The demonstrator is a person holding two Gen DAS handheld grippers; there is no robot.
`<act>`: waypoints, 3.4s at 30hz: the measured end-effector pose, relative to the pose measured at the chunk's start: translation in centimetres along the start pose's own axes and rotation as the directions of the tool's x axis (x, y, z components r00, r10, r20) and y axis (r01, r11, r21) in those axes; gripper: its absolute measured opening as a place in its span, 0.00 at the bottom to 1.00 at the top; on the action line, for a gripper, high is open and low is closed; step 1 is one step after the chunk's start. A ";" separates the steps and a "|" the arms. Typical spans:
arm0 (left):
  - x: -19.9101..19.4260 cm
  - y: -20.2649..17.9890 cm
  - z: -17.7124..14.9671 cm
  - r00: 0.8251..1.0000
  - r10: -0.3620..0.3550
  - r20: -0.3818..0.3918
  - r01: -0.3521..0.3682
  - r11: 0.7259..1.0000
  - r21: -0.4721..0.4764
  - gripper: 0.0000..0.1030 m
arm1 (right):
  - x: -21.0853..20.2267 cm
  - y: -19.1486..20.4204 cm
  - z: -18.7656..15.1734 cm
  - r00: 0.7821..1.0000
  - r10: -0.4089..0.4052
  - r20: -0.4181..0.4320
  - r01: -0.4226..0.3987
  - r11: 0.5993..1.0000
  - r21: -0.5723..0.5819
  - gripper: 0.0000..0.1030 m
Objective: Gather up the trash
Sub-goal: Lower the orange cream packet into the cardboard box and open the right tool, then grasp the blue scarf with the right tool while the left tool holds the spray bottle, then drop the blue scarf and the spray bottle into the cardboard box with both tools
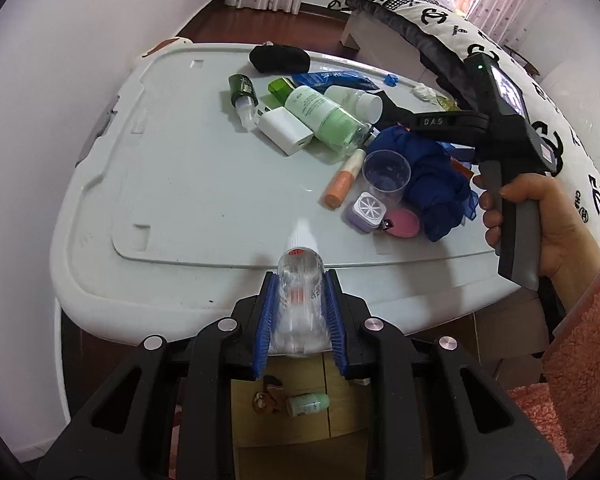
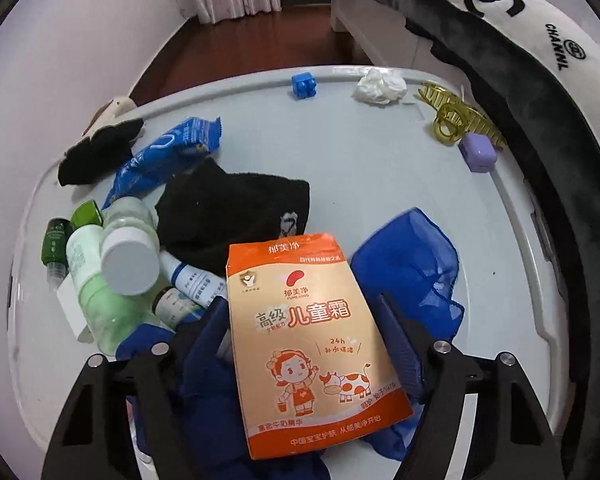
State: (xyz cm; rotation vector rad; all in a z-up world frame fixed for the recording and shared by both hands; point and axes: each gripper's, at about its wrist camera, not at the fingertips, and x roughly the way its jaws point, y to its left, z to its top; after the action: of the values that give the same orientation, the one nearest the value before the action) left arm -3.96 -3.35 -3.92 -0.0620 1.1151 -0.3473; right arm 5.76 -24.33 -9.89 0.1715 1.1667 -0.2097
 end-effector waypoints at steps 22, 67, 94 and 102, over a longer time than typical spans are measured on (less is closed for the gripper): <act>4.1 -2.6 -7.6 0.975 0.065 -0.211 -0.039 0.992 0.123 0.22 | -15.2 -2.5 -21.9 0.960 0.277 0.045 -0.267 0.951 -0.156 0.69; 8.1 -2.2 -0.6 0.962 0.257 -0.094 -0.241 0.958 0.155 0.23 | -11.8 -4.7 -24.2 0.969 0.240 0.052 -0.238 0.971 -0.038 0.88; 0.5 -1.9 0.0 0.994 0.096 0.050 -0.099 0.993 0.070 0.23 | -2.5 -2.2 -8.2 0.911 0.402 0.095 -0.412 0.870 0.269 0.73; 0.5 -2.2 -0.1 0.993 0.098 0.059 -0.103 0.991 0.083 0.23 | -7.2 -3.0 -6.9 0.901 0.417 0.118 -0.432 0.883 0.183 0.19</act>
State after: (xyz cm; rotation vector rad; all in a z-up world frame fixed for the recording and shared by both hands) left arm -4.40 -5.52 -3.88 0.0603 1.0434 -0.3013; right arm -3.86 -25.03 -5.99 0.5926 1.0032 0.0543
